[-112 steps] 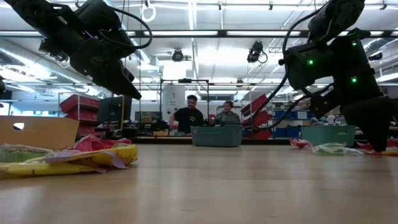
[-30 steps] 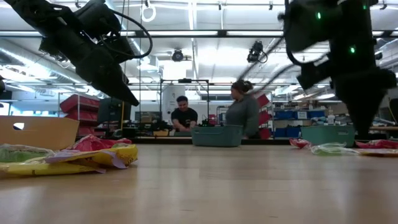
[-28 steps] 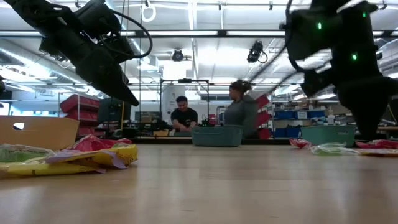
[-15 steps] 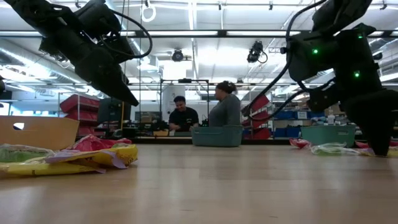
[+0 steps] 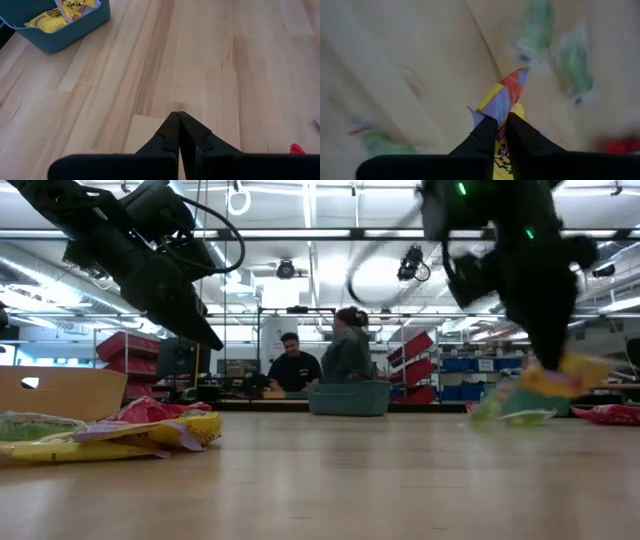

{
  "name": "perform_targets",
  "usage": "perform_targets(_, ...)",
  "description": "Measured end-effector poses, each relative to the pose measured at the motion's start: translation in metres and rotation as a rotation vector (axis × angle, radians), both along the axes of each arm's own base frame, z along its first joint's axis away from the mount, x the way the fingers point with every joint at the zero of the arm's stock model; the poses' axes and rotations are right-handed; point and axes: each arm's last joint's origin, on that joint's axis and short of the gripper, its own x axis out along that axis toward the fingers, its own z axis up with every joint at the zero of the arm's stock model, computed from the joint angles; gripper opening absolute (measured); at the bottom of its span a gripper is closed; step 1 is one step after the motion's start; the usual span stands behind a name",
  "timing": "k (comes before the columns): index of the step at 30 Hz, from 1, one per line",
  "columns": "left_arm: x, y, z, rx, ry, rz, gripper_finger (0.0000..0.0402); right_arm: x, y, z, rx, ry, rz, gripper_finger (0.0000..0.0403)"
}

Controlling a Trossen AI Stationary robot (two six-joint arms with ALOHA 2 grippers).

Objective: Sort candy
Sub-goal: Put the yellow candy into the blue bin

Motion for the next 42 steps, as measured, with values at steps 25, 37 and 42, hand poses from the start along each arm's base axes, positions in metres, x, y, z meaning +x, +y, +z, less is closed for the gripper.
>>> perform_targets(25,0.001,0.0,0.001,0.003,-0.016,0.0,0.0005,0.11,-0.193,0.046,-0.586,-0.503,0.185,0.0002)
perform_targets(37,-0.001,0.0,-0.001,-0.029,0.009,0.021,0.0005,0.145,-0.236,-0.009,-0.489,-0.319,0.226,0.0035)
perform_targets(42,-0.001,-0.001,-0.002,-0.031,0.018,0.02,0.0005,0.148,-0.235,-0.018,-0.455,-0.274,0.226,0.0111)
